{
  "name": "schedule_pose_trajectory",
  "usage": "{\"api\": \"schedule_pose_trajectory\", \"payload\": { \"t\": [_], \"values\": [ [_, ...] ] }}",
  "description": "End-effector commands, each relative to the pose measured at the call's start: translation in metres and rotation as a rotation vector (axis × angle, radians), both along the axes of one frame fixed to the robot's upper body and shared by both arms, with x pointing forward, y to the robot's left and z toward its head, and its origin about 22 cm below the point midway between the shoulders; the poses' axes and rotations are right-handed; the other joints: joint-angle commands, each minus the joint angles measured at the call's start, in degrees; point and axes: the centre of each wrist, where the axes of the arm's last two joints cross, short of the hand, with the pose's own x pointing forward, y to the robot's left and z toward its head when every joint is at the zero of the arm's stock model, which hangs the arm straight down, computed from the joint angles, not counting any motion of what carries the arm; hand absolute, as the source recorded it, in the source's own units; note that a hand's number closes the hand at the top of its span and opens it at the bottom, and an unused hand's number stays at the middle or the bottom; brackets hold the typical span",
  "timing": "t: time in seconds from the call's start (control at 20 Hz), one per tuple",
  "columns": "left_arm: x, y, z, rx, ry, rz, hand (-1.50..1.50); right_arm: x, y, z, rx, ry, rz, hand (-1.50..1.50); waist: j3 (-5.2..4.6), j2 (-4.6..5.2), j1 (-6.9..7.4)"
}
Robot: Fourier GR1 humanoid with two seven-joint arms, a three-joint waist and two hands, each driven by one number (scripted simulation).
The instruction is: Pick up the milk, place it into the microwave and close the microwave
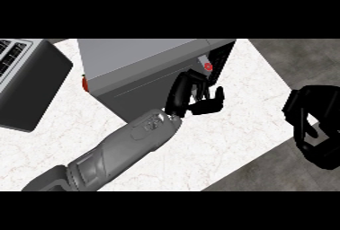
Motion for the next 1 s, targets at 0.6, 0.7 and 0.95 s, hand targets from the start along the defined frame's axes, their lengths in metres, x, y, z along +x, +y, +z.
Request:
{"api": "schedule_pose_trajectory", "payload": {
  "t": [0.6,0.7,0.95],
  "values": [
    [0.006,-0.01,0.008,-0.173,0.244,0.098,1.5,-0.024,0.024,-0.011,-0.115,0.087,0.216,1.5,-0.62,2.4,0.84],
    [0.009,-0.007,0.029,-0.381,0.293,0.13,1.5,-0.027,0.028,-0.012,-0.076,0.084,0.218,1.5,-1.21,1.91,2.2],
    [0.013,0.006,0.016,-0.469,0.358,0.125,1.5,-0.046,0.037,-0.033,-0.06,0.17,0.236,1.5,-0.96,1.58,3.5]
  ]
}}
